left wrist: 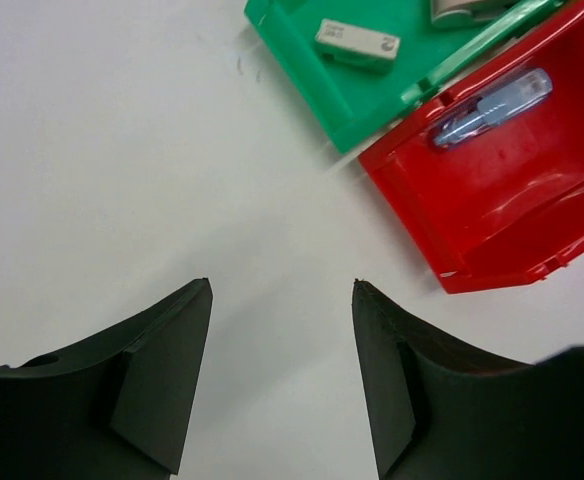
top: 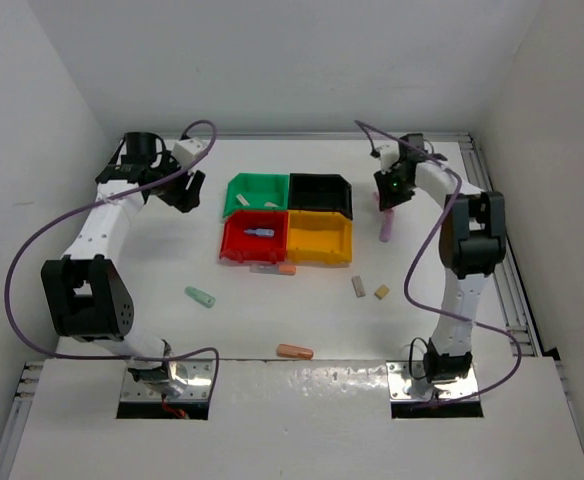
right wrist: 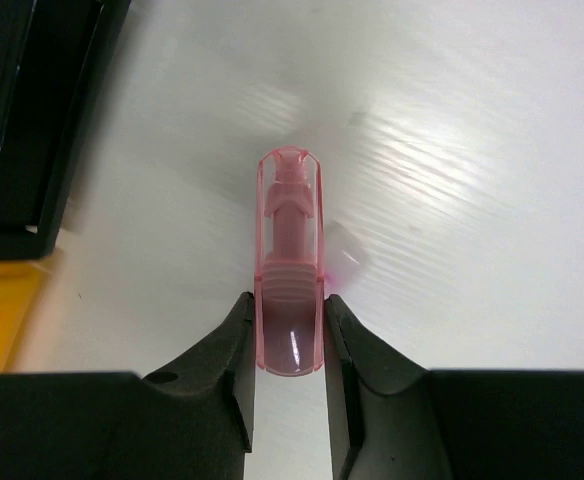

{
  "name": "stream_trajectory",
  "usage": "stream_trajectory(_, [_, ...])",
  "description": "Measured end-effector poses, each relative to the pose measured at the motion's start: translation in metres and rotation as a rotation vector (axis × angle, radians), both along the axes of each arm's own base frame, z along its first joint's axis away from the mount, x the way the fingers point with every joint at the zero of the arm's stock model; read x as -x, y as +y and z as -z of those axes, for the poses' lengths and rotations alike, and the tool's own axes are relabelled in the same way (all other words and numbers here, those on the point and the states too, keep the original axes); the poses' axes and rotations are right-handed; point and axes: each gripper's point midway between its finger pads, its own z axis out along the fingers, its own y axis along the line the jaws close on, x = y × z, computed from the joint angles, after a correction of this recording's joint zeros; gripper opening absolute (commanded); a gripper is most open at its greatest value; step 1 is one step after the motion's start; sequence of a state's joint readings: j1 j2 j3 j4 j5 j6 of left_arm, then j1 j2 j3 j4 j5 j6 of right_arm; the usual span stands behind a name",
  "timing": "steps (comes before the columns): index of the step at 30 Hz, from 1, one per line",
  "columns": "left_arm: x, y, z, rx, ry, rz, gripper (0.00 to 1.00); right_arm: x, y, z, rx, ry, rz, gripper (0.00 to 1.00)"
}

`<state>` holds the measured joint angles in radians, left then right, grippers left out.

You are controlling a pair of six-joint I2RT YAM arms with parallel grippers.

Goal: Sort the stationery into containers
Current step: Pick up the stationery from the center of the board, then place the stationery in the storage box.

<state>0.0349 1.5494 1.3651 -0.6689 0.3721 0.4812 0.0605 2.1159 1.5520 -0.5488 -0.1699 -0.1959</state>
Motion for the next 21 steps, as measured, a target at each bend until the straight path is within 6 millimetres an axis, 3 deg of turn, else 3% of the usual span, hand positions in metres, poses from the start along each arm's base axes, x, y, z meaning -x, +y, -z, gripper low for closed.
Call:
stream_trajectory(3, [0.004, 0.010, 0.014, -0.006, 0.008, -0.007, 0.64, -0.003, -0.017, -0.037, -0.007, -0.067, 0.015, 0.05])
stream_trajectory(6, [0.024, 0.014, 0.037, -0.014, 0.050, 0.016, 0.64, -0.002, -0.003, -0.082, -0.036, -0.155, -0.034, 0.04])
stream_trajectory(9, [0.047, 0.011, 0.051, -0.004, 0.087, 0.066, 0.64, 0.008, 0.050, -0.124, -0.095, -0.231, -0.161, 0.04])
stream_trajectory(13, [0.070, 0.008, 0.055, 0.014, 0.084, 0.145, 0.65, 0.036, 0.151, -0.155, -0.189, -0.279, -0.401, 0.03])
stream_trajectory(17, [0.101, 0.006, 0.063, 0.005, 0.075, 0.194, 0.66, 0.080, 0.232, -0.157, -0.253, -0.250, -0.606, 0.03])
stream_trajectory(21, [0.121, 0.005, 0.066, -0.014, 0.062, 0.224, 0.66, 0.102, 0.274, -0.144, -0.259, -0.228, -0.732, 0.03])
